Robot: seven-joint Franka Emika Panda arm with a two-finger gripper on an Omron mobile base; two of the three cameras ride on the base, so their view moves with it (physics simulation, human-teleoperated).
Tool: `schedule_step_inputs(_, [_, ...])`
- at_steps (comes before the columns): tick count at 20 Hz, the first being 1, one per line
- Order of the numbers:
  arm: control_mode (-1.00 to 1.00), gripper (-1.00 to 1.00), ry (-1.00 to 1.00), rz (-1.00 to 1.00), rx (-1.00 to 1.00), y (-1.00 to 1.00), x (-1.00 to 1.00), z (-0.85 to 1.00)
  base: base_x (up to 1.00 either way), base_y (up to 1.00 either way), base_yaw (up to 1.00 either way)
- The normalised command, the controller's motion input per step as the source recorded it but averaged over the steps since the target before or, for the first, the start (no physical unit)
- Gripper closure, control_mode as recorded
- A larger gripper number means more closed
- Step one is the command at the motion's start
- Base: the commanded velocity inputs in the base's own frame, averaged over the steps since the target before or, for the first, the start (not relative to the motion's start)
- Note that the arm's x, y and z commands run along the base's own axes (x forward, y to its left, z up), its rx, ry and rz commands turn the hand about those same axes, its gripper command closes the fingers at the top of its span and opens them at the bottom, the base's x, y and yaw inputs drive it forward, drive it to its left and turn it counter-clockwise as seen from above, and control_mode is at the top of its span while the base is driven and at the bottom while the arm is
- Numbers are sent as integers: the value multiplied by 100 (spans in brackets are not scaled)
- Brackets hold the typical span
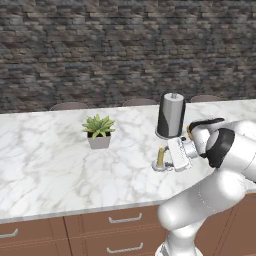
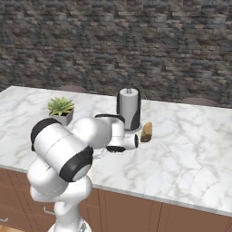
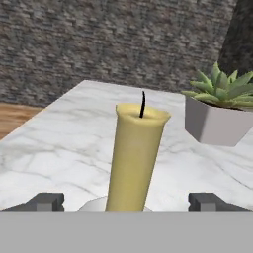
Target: Pick the candle and candle from the dining table and place them in the open cabinet. Close the cabinet after placing the objects.
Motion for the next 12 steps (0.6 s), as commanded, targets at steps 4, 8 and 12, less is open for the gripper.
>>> schedule_step_inputs(4, [-100,-100,0,0,-1,0,14,-12,0,0,0])
schedule_step_inputs(8, [-100,-100,0,0,0,0,6,-12,0,0,0])
schedule_step_inputs(12, [-100,-100,0,0,0,0,-3,-9,0,0,0])
